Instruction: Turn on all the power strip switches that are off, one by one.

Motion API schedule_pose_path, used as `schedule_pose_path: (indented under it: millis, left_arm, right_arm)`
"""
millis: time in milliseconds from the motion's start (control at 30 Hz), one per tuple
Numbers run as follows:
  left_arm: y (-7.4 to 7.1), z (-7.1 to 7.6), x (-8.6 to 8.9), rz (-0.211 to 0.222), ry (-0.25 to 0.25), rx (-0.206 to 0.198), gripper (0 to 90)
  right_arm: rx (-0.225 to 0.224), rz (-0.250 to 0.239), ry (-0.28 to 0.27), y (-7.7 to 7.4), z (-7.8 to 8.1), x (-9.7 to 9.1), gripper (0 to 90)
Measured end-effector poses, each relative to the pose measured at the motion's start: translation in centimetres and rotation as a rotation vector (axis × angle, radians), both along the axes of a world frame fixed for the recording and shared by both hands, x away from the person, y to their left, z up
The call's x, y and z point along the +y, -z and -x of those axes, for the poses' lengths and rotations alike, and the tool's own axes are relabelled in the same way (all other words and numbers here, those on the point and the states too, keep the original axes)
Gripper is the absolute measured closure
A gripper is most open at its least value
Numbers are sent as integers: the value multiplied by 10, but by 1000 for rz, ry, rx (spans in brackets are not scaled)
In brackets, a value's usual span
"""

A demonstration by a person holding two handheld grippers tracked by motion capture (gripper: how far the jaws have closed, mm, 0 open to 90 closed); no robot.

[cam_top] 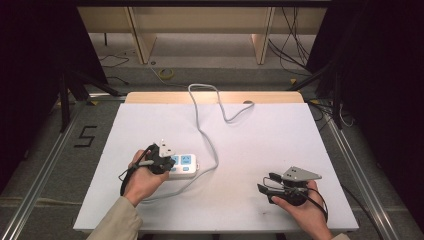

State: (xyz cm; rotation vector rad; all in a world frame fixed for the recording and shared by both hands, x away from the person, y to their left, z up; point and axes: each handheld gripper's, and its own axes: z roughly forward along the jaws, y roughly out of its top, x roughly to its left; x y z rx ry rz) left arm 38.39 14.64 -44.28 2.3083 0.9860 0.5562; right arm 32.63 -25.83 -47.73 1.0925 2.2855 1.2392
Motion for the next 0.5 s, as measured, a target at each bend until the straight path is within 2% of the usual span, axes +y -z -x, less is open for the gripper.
schedule_pose_path:
  millis: [500]
  left_arm:
    - [-3, -3, -13, -9, 24, 3, 899]
  right_arm:
    - [2, -4, -2, 0, 0, 0, 382]
